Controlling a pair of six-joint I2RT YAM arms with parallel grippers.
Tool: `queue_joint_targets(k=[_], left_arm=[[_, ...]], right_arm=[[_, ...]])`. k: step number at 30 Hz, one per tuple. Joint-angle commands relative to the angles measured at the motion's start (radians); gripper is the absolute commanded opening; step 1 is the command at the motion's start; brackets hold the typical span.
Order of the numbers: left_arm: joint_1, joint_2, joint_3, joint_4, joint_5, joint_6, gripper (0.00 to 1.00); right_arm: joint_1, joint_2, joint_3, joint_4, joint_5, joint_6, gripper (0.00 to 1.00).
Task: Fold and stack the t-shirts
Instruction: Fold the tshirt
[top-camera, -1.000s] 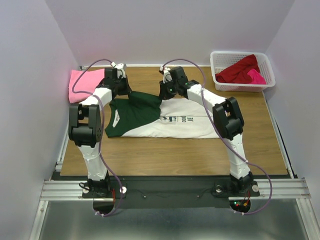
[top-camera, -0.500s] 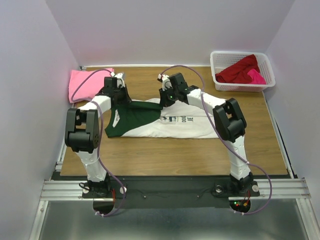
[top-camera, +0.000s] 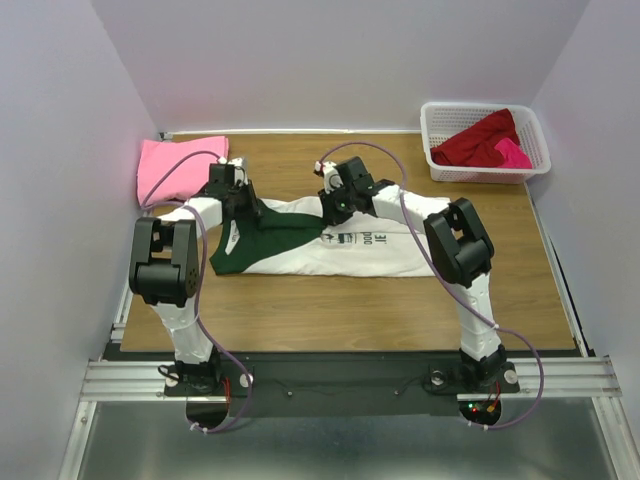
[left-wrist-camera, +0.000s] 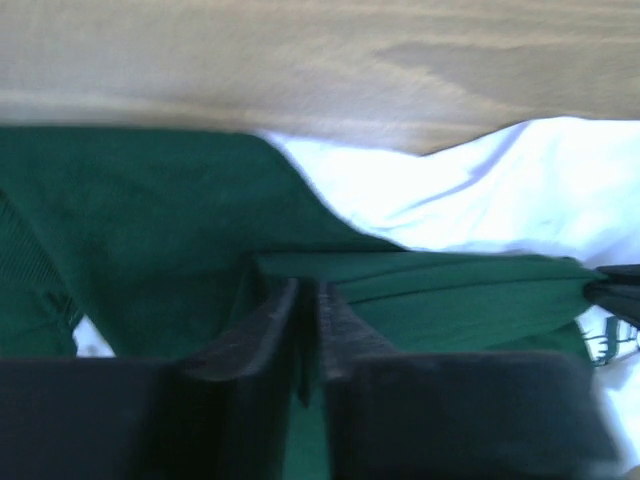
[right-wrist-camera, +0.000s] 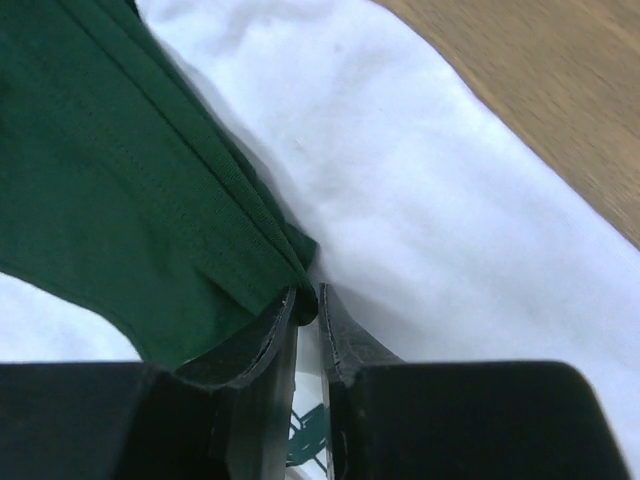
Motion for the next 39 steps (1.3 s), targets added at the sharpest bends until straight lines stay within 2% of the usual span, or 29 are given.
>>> queue_joint_targets(k=[1,3,5,9,11,14,17,18,22,29,39], left_arm=[[0.015,-0.091,-0.036,-0.006,-0.050,-0.038,0.37],[0.010,-0.129,-0.064,0.000,-0.034,-0.067,0.51],[0.002,-0.154,-0.094,0.002,-0.039,-0.086,0.58],[-0.005,-0.235,-0.146,0.003,-0.042,-0.129,0.63],[-0.010,-0.260,-0.165,0.006,-0.037,-0.142,0.69],[-0.028,-0.294,-0.157,-0.001,-0.033,-0.152,0.85],[-0.028,-0.320,-0.142,-0.015,-0.033,-0.159,0.90],[-0.028,-0.337,-0.140,-0.015,-0.043,-0.159,0.93],[-0.024,-0.400,-0.160,-0.058,-0.129,-0.146,0.96],[-0.021,-0.505,-0.277,-0.064,-0.180,-0.129,0.96],[-0.021,-0.578,-0.346,-0.060,-0.182,-0.124,0.96]], right_arm=[[0.003,-0.079,-0.021,0.000,0.014,-0.015,0.20],[0.007,-0.090,-0.031,0.000,0.005,-0.009,0.22],[0.009,-0.111,-0.041,0.000,-0.008,-0.003,0.24],[0.020,-0.150,-0.074,0.000,-0.032,0.000,0.29],[0.021,-0.165,-0.090,0.000,-0.040,0.000,0.32],[0.024,-0.177,-0.084,0.000,-0.052,0.005,0.41],[0.024,-0.159,-0.036,-0.002,-0.043,0.014,0.52],[0.024,-0.139,-0.022,-0.002,-0.038,0.020,0.59],[0.023,-0.069,0.071,-0.008,-0.034,0.017,0.70],[0.023,0.036,0.186,-0.045,-0.150,-0.001,0.71],[0.026,0.070,0.202,-0.049,-0.282,-0.003,0.70]])
